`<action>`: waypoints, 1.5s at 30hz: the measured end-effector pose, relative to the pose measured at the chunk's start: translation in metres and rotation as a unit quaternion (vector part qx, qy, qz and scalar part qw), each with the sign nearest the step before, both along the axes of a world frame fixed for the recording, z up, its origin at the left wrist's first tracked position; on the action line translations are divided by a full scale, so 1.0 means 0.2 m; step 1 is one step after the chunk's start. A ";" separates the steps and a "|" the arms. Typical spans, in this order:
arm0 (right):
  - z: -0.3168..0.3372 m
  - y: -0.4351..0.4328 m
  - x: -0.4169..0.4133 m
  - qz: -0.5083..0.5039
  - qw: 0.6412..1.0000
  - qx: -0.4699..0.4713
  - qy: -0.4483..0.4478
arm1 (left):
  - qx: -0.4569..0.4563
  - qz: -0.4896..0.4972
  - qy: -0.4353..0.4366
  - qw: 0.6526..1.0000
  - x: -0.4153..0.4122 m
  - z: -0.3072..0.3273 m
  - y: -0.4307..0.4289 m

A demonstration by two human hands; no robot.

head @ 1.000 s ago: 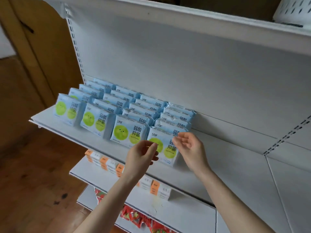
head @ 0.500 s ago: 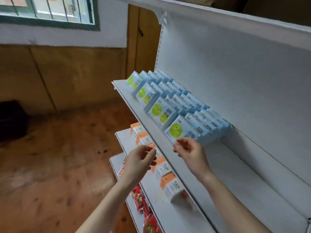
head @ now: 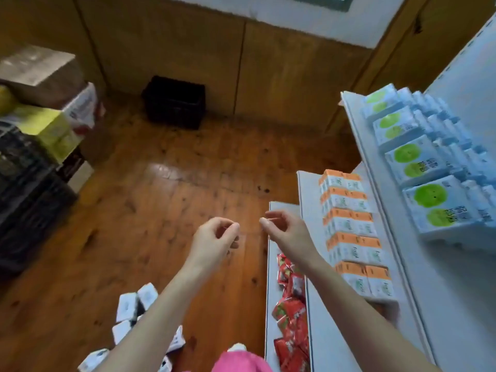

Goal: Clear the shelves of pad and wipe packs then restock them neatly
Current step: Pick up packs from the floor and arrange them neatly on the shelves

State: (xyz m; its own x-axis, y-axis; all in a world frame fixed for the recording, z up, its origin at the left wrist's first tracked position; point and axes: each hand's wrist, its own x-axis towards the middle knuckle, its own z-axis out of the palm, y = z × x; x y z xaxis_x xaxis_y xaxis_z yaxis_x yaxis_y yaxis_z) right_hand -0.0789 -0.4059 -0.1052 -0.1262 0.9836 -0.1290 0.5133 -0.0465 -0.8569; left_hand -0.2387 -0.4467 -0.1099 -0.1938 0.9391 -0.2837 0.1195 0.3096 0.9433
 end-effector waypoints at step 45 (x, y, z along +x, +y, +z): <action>-2.11 -1.21 -0.88 0.053 0.908 -0.403 -0.098 | -0.379 0.162 0.083 0.907 -0.78 -2.03 -1.56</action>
State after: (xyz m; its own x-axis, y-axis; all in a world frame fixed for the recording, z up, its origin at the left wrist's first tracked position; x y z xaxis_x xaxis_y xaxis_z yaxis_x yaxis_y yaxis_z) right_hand -0.2559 -0.6470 -0.5267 -0.1118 0.5430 -0.8322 0.6907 -0.5597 -0.4579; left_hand -0.3944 -0.7595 -0.5156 -0.5243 0.3723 -0.7658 0.0272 0.9062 0.4219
